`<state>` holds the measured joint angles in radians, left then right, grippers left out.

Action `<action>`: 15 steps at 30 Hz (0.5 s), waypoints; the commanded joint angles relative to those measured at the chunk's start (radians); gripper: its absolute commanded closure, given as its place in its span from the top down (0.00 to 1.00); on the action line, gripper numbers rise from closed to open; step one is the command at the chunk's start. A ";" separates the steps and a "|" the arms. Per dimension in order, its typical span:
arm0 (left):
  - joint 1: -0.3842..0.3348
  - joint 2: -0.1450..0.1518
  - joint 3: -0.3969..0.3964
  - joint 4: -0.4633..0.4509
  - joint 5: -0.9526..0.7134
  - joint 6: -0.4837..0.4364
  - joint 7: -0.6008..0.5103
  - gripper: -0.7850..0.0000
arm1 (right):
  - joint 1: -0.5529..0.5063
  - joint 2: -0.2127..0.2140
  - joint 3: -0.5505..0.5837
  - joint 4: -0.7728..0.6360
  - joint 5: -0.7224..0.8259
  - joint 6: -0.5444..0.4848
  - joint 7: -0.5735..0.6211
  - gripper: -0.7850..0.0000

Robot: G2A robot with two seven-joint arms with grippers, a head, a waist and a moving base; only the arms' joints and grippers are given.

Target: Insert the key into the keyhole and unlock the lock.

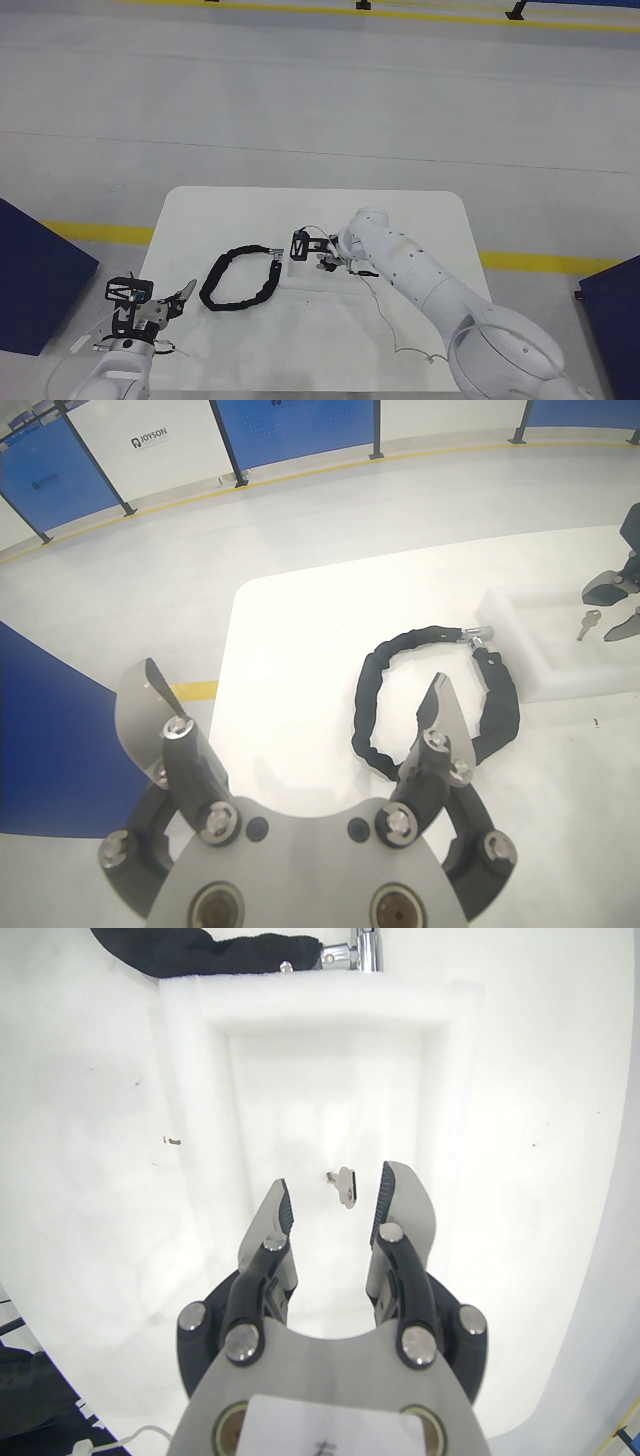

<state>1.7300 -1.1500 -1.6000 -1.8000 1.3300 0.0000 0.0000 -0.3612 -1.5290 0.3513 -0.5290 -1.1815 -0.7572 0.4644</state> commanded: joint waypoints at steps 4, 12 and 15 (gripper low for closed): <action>0.000 0.000 0.000 0.000 0.000 0.000 0.000 1.00 | 0.005 -0.026 -0.005 0.055 -0.013 -0.001 -0.028 0.43; 0.000 0.000 0.000 0.000 0.000 0.000 0.000 1.00 | 0.010 -0.057 -0.007 0.123 -0.027 -0.004 -0.064 0.33; 0.000 0.000 0.000 0.000 0.000 0.000 0.000 1.00 | 0.011 -0.066 -0.007 0.142 -0.033 -0.003 -0.077 0.20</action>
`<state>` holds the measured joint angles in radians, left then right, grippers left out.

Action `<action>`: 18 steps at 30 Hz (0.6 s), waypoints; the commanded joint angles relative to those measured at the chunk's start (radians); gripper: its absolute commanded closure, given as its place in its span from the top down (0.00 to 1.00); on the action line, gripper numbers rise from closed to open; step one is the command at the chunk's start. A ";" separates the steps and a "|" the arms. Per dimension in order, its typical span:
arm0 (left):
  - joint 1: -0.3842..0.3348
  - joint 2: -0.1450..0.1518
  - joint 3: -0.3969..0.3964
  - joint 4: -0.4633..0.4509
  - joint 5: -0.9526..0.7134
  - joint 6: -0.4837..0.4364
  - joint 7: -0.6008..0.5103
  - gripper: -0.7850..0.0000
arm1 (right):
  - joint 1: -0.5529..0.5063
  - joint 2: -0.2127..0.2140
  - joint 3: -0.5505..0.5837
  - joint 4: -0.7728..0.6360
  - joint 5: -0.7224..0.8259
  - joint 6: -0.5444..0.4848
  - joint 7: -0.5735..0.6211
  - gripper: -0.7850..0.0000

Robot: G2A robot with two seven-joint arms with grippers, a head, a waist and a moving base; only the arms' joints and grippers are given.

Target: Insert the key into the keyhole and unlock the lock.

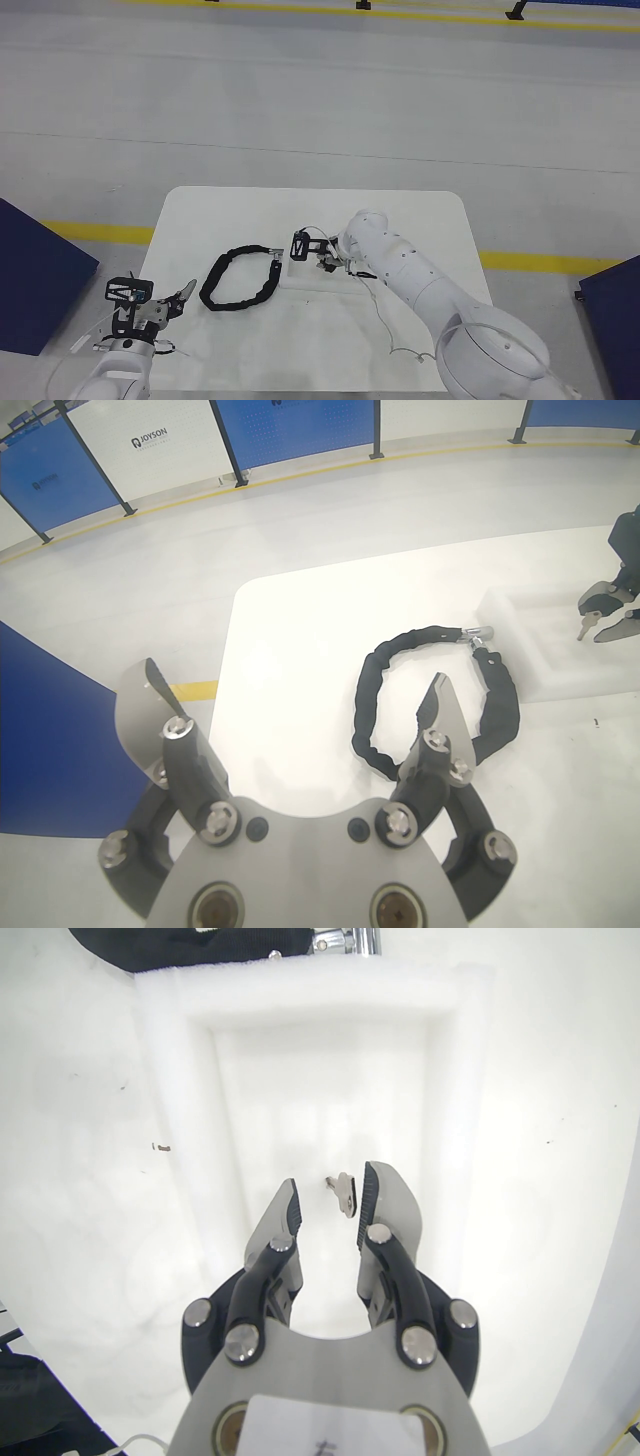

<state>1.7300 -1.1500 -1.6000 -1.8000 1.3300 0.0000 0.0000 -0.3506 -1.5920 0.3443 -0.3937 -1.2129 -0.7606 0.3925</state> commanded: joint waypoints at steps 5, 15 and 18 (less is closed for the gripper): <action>0.000 0.000 0.000 0.000 0.000 0.000 0.000 1.00 | 0.002 -0.014 -0.003 0.029 -0.030 0.018 -0.052 0.00; 0.000 0.000 0.000 0.000 0.000 0.000 0.000 1.00 | 0.016 -0.011 -0.004 0.061 -0.090 -0.013 -0.155 0.00; 0.000 0.000 0.000 0.000 0.000 0.000 0.000 1.00 | 0.014 -0.005 -0.002 0.067 -0.099 -0.041 -0.180 0.00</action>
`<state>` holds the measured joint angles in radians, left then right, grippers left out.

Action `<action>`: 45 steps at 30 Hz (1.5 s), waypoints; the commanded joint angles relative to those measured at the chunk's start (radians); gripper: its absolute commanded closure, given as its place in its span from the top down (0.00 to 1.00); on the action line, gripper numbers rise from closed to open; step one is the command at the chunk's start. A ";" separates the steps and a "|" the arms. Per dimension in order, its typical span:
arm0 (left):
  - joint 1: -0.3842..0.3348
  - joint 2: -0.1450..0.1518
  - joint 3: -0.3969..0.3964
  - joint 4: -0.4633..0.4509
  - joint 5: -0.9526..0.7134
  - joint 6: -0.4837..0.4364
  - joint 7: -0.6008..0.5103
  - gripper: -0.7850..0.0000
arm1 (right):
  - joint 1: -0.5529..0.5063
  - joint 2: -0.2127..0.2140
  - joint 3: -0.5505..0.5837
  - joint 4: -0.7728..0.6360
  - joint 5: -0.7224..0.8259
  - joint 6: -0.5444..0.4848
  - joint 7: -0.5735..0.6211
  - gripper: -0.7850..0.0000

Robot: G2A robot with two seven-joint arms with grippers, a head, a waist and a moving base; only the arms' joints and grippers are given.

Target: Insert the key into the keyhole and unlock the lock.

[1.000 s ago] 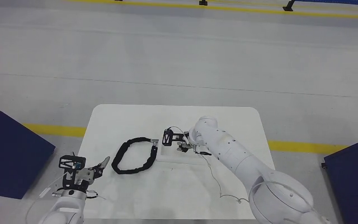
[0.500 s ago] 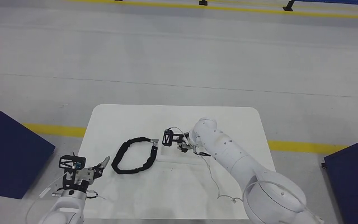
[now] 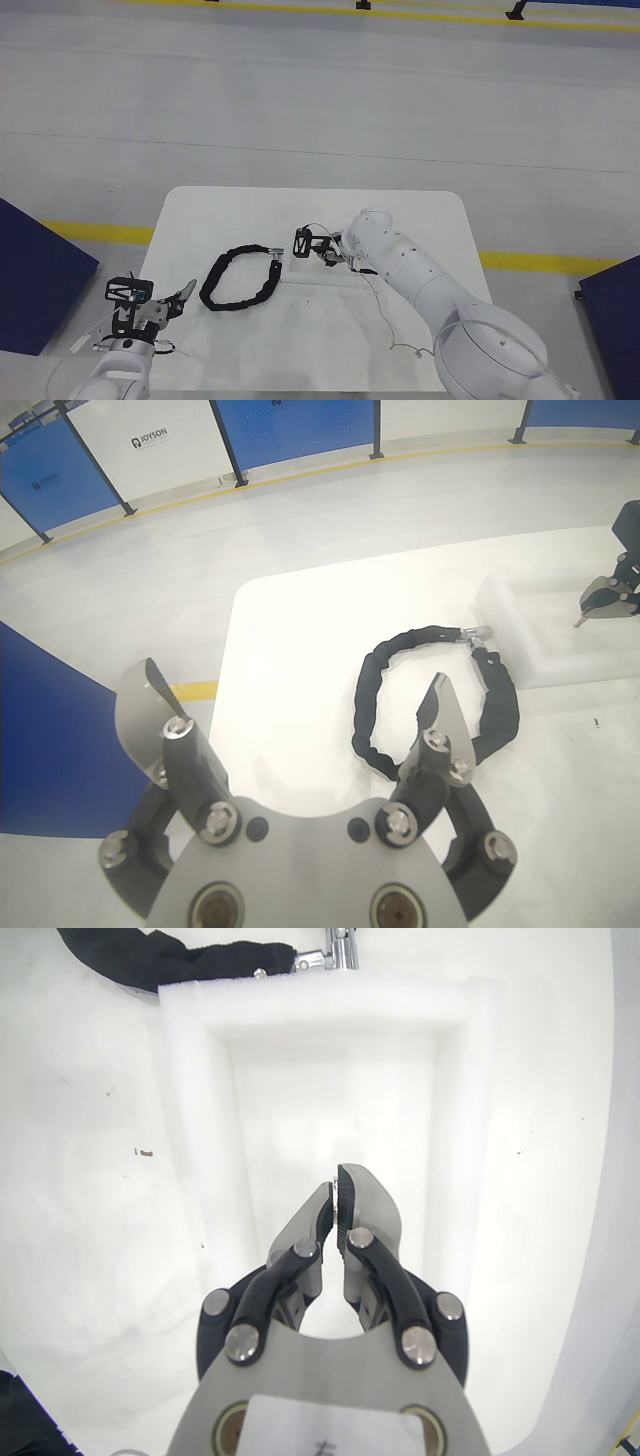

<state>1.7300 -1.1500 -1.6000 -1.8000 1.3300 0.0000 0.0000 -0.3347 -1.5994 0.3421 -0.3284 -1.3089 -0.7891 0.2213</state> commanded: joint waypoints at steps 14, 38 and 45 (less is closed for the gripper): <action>0.000 0.000 0.000 0.000 0.000 0.000 0.000 1.00 | -0.020 0.054 0.036 -0.023 -0.017 -0.080 -0.107 0.00; 0.000 0.000 0.000 0.000 0.000 0.000 0.000 1.00 | -0.171 0.237 0.186 -0.315 -0.047 0.024 -0.147 0.00; 0.000 0.000 0.000 0.000 0.000 0.000 0.000 1.00 | -0.273 0.327 0.273 -0.542 -0.147 0.087 -0.092 0.00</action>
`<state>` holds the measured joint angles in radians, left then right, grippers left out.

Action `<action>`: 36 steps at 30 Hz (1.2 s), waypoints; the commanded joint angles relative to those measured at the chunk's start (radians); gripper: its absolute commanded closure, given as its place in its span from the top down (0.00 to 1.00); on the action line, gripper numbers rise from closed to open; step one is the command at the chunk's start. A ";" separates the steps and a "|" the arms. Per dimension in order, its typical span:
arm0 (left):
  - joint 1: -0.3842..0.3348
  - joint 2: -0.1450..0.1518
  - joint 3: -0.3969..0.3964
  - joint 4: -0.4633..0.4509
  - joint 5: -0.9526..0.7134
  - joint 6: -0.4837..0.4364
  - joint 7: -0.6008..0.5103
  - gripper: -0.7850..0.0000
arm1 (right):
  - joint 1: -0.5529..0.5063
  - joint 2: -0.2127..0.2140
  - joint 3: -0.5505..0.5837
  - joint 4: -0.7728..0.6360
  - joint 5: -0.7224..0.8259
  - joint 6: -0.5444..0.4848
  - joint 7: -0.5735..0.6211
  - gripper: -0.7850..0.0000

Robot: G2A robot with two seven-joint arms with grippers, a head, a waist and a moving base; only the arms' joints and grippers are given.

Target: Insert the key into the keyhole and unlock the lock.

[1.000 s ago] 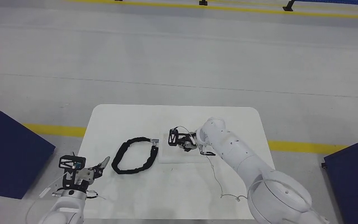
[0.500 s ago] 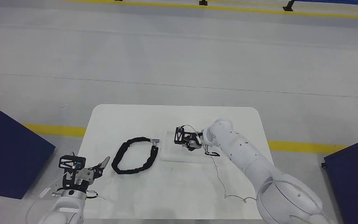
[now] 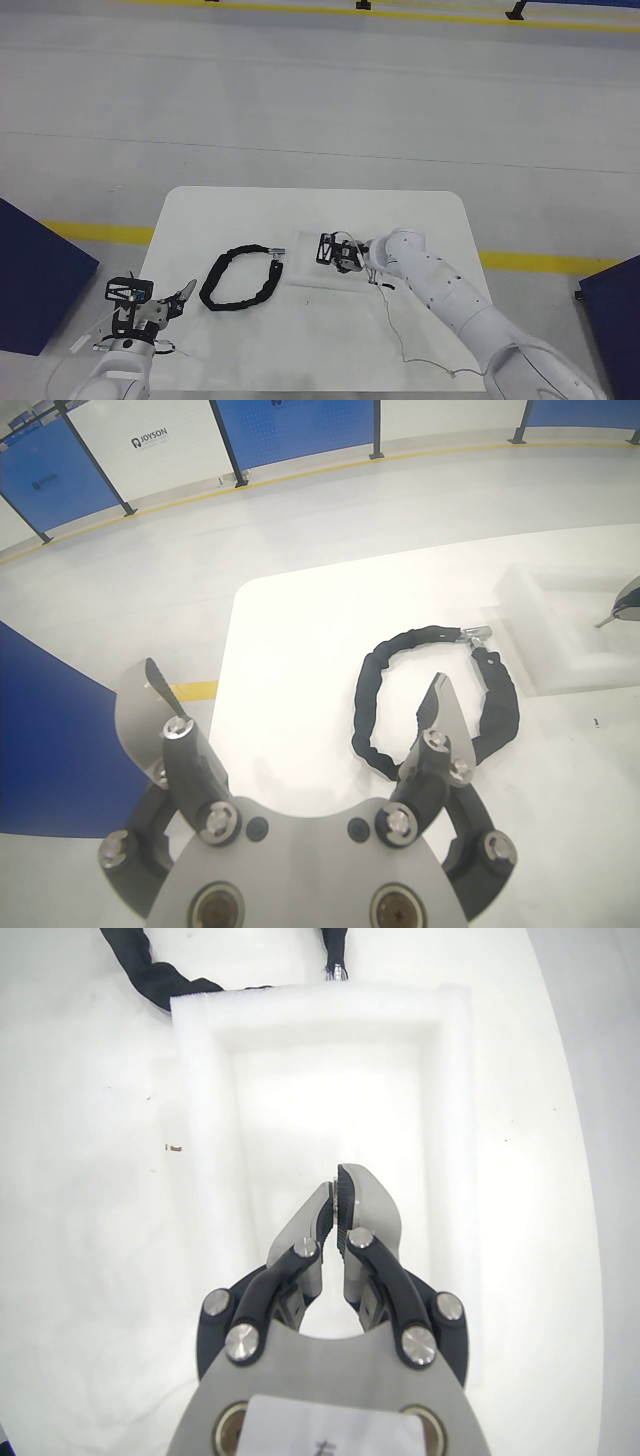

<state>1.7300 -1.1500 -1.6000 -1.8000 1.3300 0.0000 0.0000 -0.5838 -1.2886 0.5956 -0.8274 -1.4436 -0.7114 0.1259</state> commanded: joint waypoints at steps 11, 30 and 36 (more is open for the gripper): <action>0.000 0.000 0.000 0.000 0.000 0.000 0.000 1.00 | -0.231 0.134 0.200 -0.384 -0.134 0.031 0.092 0.00; 0.000 0.000 0.000 0.000 0.000 0.000 0.000 1.00 | -0.451 0.195 0.445 -0.575 0.198 -0.012 0.163 0.00; 0.000 0.000 0.000 0.000 0.000 0.000 0.000 1.00 | -0.599 0.224 0.591 -0.660 0.654 -0.046 0.305 0.00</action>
<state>1.7300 -1.1500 -1.6000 -1.8000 1.3300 0.0000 0.0000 -1.1478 -1.0714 1.1546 -1.4694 -0.9202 -0.7532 0.3976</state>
